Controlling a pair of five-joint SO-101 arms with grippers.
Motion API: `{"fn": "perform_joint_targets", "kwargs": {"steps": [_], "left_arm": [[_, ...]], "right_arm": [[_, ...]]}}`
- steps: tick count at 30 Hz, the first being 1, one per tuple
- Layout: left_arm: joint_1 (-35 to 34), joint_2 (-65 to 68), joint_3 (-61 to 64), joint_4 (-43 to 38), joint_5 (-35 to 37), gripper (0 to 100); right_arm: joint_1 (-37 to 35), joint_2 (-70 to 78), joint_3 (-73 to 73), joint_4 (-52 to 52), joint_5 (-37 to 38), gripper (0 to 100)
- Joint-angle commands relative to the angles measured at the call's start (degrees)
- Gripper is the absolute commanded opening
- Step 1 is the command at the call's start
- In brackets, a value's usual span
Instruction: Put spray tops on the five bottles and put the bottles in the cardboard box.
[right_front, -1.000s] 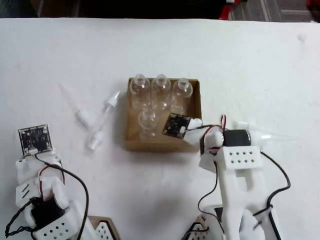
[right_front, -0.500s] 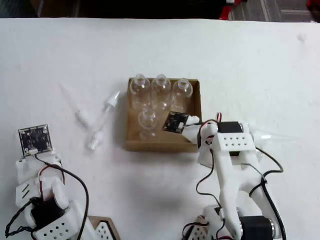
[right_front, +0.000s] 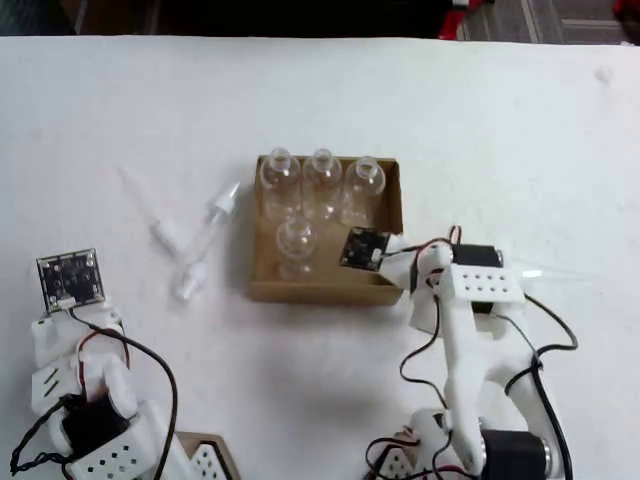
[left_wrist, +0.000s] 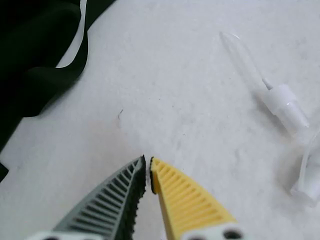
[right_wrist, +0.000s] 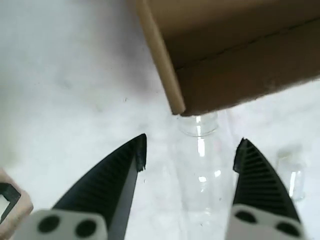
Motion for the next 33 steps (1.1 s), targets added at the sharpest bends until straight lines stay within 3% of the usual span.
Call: {"fn": "perform_joint_targets", "kwargs": {"steps": [1, 25, 33], "left_arm": [[-0.40, -0.75, -0.18, -1.49, 0.62, 2], [-0.40, -0.75, -0.18, -1.49, 0.44, 2], [-0.40, -0.75, -0.18, -1.49, 0.44, 2]], "right_arm": [[-0.57, -0.13, -0.09, -0.92, 0.70, 25.8], [-1.45, 6.55, 0.09, -5.93, 0.70, 25.6], [-1.54, 7.52, -1.58, -6.20, 0.62, 1.5]]}}
